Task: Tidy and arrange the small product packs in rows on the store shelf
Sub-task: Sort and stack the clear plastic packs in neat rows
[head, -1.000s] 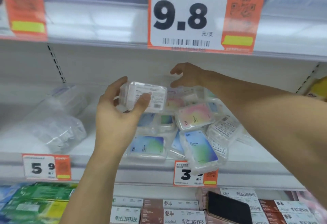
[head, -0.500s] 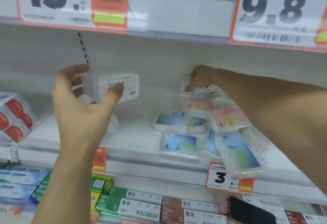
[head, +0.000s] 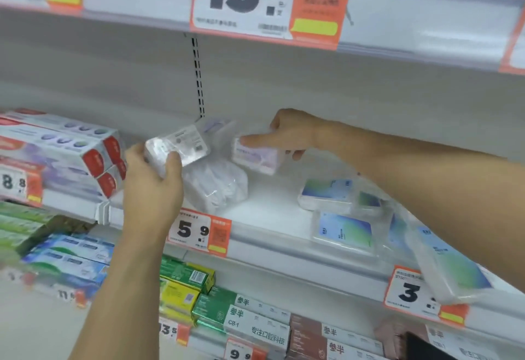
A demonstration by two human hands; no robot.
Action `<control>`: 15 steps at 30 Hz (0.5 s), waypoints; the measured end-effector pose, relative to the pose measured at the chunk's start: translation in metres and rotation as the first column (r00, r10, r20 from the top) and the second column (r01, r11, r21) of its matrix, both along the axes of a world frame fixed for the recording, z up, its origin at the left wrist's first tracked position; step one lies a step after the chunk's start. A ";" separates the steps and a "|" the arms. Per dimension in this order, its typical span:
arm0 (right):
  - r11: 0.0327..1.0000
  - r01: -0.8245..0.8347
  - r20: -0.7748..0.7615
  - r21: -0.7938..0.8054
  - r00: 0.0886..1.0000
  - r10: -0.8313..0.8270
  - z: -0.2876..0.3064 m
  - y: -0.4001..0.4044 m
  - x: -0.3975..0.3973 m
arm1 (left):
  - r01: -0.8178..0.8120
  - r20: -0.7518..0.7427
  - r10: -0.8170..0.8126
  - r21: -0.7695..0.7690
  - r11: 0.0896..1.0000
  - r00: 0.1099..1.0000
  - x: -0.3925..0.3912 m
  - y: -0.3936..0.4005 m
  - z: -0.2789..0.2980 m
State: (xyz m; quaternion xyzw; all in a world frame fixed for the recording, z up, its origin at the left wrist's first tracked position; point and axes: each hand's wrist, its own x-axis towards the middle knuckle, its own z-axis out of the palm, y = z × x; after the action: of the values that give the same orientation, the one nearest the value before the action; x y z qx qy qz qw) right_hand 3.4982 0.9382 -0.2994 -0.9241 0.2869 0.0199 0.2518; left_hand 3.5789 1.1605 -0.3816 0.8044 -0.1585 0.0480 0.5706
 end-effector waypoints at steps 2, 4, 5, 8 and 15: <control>0.998 0.012 0.028 0.063 1.000 -0.014 -0.016 0.016 0.009 | 0.013 -0.005 -0.013 0.023 1.000 1.000 -0.001 -0.002 0.000; 0.972 0.065 0.080 0.225 0.993 -0.085 -0.027 0.025 0.012 | 0.026 0.016 -0.028 0.075 0.997 0.999 0.000 -0.002 -0.001; 0.965 0.073 0.104 0.252 0.989 -0.102 -0.030 0.029 0.011 | 0.044 0.012 -0.045 0.106 0.993 0.999 0.000 -0.001 -0.001; 1.000 0.002 0.043 0.024 0.999 -0.003 -0.026 0.034 -0.006 | 0.131 -0.031 -0.128 0.220 0.967 0.991 0.000 -0.001 0.000; 0.940 -0.094 0.081 -0.327 0.989 0.127 0.027 -0.004 -0.100 | 0.099 0.013 -0.105 0.228 0.969 0.994 -0.009 -0.002 0.010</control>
State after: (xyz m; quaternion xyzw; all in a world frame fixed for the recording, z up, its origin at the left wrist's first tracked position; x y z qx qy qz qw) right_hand 3.3983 0.9344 -0.2725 -0.9672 0.2209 -0.0597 0.1102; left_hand 3.5701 1.1582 -0.3712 0.8543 -0.2114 0.0103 0.4747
